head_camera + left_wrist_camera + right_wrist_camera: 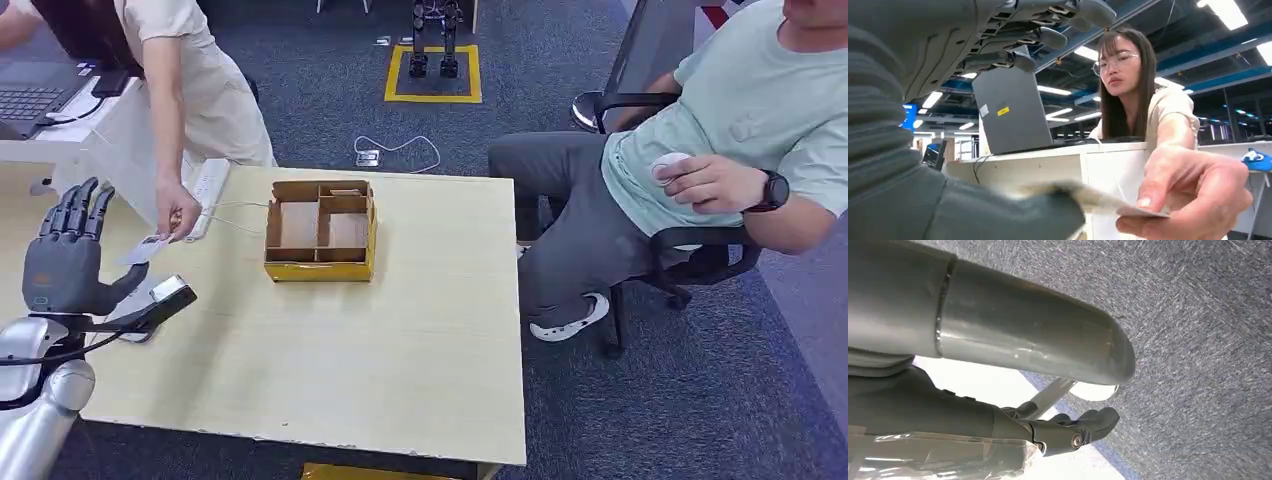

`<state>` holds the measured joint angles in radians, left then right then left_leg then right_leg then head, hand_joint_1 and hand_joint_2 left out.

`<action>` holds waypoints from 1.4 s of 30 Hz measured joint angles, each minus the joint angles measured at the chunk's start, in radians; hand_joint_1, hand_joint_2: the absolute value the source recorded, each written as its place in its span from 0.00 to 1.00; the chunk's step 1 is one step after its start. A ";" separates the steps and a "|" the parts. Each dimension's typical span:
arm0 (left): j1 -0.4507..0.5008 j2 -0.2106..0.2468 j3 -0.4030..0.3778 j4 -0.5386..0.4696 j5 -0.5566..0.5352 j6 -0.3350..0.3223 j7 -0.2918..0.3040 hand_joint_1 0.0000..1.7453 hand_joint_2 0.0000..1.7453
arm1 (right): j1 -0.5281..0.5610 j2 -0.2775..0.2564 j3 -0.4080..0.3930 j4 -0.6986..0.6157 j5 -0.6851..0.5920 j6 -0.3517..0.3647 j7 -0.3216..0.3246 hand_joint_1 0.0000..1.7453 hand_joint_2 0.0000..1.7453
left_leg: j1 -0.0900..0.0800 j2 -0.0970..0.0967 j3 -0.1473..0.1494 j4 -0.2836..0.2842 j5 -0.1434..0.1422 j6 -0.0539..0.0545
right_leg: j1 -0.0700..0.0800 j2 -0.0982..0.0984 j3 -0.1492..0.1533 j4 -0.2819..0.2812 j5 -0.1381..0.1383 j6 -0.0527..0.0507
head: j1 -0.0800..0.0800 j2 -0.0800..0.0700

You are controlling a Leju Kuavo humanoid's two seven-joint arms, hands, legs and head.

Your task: Pass the card to the sensor for recognition and then transmit it.

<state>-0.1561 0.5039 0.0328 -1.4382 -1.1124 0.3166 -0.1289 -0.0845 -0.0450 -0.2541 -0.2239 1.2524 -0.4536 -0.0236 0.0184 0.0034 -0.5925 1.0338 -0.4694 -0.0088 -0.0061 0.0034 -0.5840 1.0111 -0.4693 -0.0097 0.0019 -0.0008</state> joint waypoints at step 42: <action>-0.003 0.003 0.000 0.047 -0.075 0.015 0.062 1.00 1.00 | 0.000 0.003 -0.002 0.000 0.043 -0.021 0.021 0.00 0.00 | 0.000 0.000 0.000 0.000 0.000 0.000 | 0.000 0.000 0.000 0.000 0.000 0.000 | 0.000 0.000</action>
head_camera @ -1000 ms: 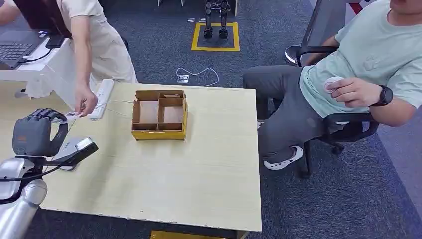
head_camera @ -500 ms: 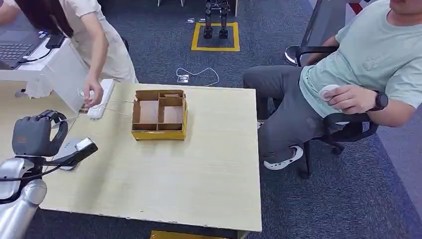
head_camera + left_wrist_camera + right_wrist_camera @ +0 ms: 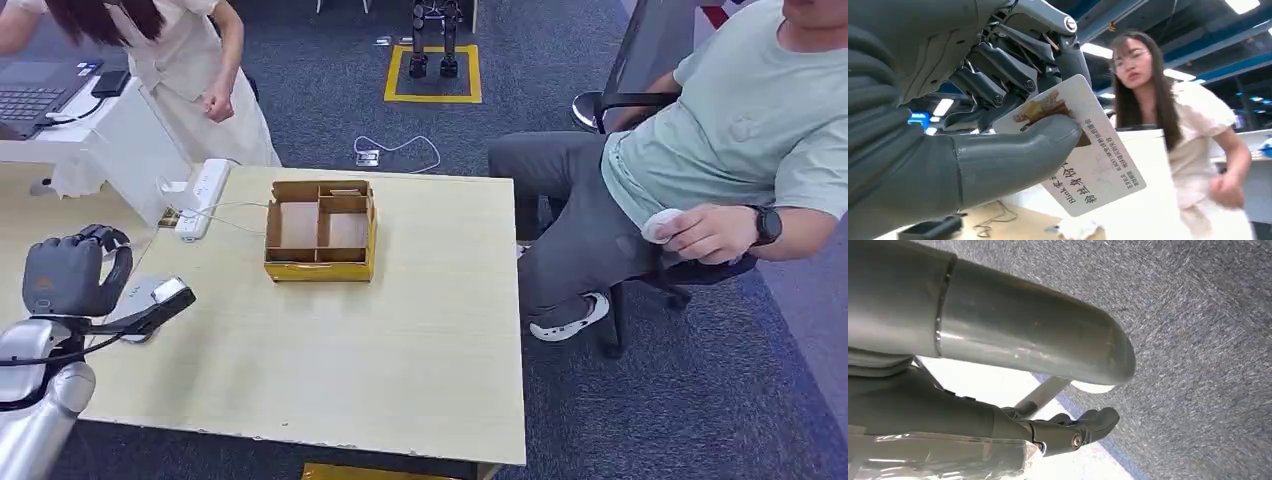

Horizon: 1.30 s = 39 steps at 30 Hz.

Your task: Pass the card to the sensor for recognition and then transmit it.

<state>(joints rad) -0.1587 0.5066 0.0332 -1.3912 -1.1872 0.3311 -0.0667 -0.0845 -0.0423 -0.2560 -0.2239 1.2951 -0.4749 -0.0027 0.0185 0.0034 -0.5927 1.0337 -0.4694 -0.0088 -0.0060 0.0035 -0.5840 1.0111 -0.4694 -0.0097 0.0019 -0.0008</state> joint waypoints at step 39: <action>0.069 -0.045 0.133 0.291 -0.104 0.156 0.083 1.00 1.00 | 0.002 0.005 -0.032 0.000 0.024 -0.022 0.019 0.00 0.00 | 0.000 0.000 -0.001 0.000 0.000 0.000 | 0.000 0.000 0.000 0.000 0.000 0.000 | 0.000 0.000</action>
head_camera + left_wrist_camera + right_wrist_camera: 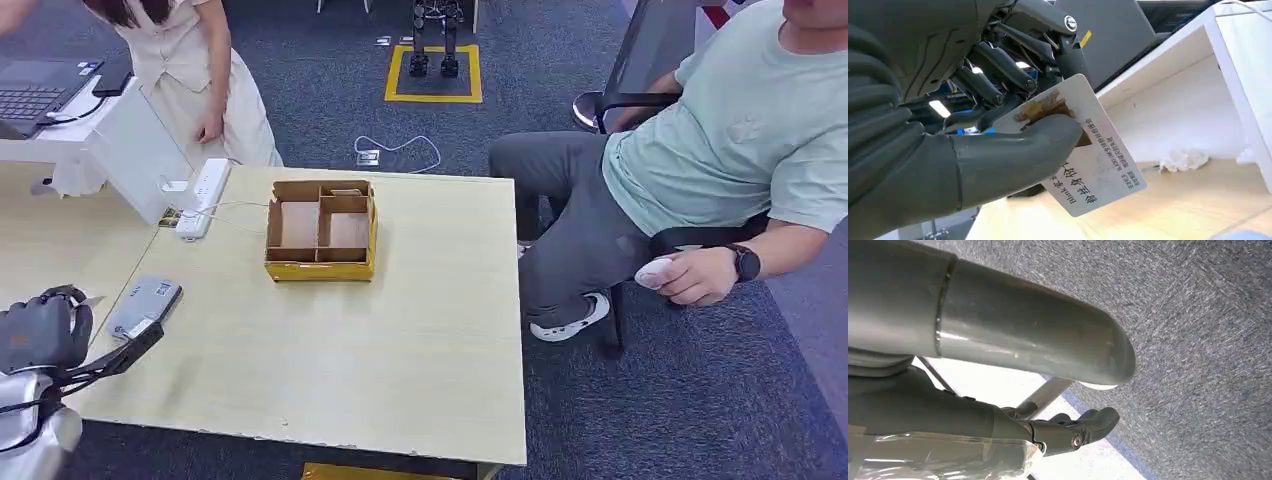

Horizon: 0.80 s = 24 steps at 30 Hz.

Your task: Pass the card to the sensor for recognition and then transmit it.

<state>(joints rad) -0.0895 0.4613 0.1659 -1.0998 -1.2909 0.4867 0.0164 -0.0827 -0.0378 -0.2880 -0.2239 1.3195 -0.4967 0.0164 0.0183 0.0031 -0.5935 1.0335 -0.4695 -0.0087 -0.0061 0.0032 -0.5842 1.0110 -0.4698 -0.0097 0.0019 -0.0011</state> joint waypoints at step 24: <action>0.015 -0.124 0.001 0.019 -0.015 0.048 -0.019 1.00 1.00 | -0.002 0.005 -0.002 0.000 0.024 -0.001 0.011 0.00 0.00 | 0.000 0.000 0.000 0.000 0.000 0.000 | 0.000 0.000 0.000 0.000 0.000 0.000 | 0.000 0.000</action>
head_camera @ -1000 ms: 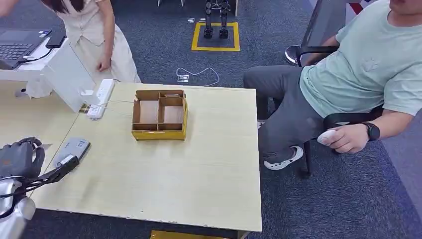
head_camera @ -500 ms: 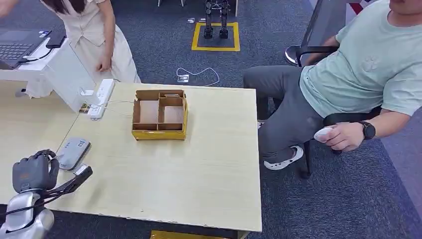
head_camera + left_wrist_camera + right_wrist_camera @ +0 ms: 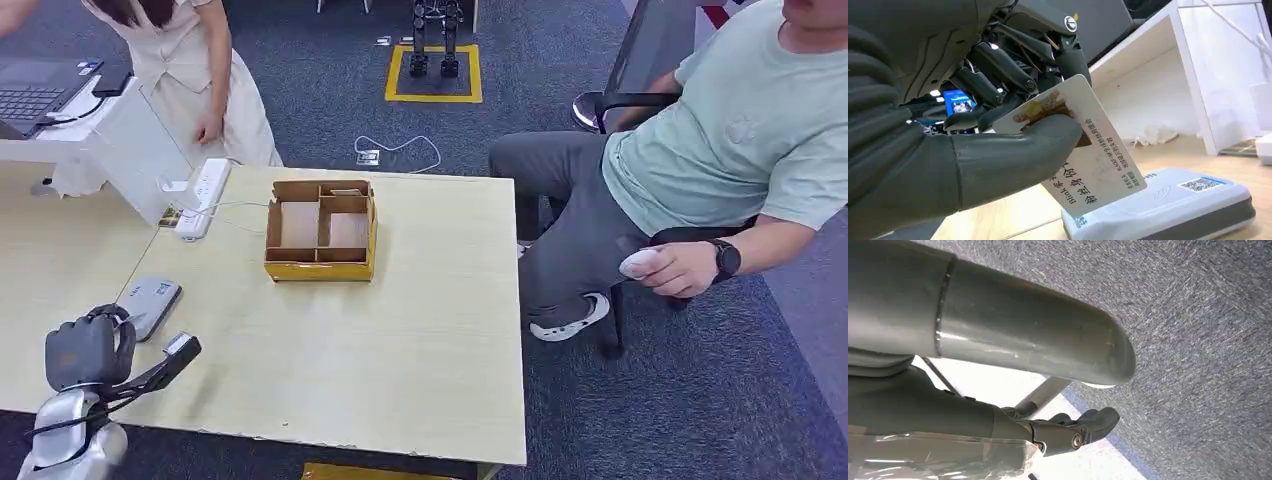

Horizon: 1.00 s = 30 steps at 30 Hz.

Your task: Pass the card to the sensor for recognition and then transmit it.

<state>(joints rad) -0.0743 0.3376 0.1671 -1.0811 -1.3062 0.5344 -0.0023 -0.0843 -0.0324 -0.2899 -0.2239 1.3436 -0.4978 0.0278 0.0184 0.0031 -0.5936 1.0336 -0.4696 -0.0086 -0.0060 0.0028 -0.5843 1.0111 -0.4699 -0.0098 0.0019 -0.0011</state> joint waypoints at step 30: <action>-0.172 0.002 0.014 0.205 -0.097 0.101 0.064 1.00 1.00 | -0.024 0.013 0.000 -0.002 0.052 0.023 0.016 0.00 0.00 | 0.000 0.000 0.000 0.000 0.000 0.000 | 0.000 0.000 0.000 0.000 0.000 0.000 | 0.000 0.000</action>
<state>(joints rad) -0.2460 0.3391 0.1816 -0.8758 -1.4027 0.6352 0.0614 -0.1079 -0.0191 -0.2895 -0.2255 1.3958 -0.4749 0.0435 0.0186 0.0030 -0.5936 1.0336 -0.4694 -0.0088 -0.0059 0.0025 -0.5843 1.0113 -0.4697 -0.0100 0.0019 -0.0011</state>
